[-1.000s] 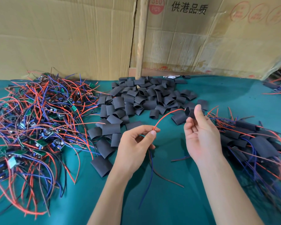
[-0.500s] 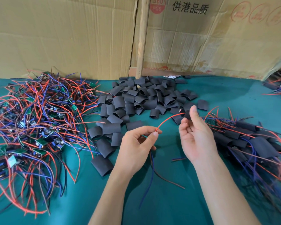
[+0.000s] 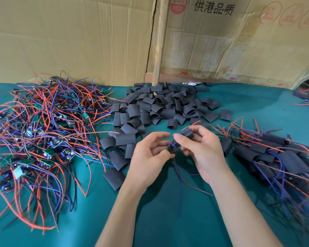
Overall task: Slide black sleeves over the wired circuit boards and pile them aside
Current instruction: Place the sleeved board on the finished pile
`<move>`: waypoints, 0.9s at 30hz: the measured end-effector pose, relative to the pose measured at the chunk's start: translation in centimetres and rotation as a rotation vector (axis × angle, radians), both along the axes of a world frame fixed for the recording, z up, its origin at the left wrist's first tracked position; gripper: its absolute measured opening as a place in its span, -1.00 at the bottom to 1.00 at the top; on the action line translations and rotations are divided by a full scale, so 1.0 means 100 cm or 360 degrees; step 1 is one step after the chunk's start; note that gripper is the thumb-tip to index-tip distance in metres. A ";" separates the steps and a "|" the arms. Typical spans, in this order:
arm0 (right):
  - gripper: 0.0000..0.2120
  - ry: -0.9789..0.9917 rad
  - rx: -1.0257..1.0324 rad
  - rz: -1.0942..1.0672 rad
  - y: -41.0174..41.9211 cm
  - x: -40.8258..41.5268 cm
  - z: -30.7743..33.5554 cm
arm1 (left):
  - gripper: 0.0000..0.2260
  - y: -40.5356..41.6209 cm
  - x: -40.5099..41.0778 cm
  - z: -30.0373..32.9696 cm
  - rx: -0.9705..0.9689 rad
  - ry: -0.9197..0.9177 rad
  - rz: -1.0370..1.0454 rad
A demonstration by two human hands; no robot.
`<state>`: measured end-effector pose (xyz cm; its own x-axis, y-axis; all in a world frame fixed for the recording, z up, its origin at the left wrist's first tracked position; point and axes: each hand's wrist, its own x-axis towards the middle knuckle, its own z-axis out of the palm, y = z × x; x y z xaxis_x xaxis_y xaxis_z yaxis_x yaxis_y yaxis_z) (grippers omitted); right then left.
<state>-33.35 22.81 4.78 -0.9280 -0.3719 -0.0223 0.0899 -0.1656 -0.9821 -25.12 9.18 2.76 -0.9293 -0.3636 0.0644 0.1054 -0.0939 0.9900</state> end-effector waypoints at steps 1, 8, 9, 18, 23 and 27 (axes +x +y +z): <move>-0.76 -0.0019 -0.0028 0.0019 0.000 0.000 0.001 | -0.65 0.000 0.000 0.000 -0.0009 0.0004 -0.0009; -0.80 -0.0196 -0.0261 0.0231 0.008 -0.002 0.008 | -0.75 -0.002 0.003 0.005 0.0212 0.0104 -0.0007; -0.80 -0.0219 -0.0305 0.0260 0.009 -0.002 0.008 | -0.78 -0.002 0.003 0.006 0.0251 0.0113 0.0006; -0.61 -0.0155 -0.0316 0.0355 0.001 0.001 0.002 | -0.94 -0.002 0.003 0.006 0.0432 0.0083 0.0022; -0.60 -0.0171 -0.0291 0.0375 0.003 0.001 0.005 | -0.84 -0.002 0.002 0.007 0.0550 0.0124 -0.0019; -0.67 -0.0251 -0.0288 0.0432 0.001 0.007 0.009 | -0.85 0.000 0.001 0.006 0.0370 0.0087 0.0088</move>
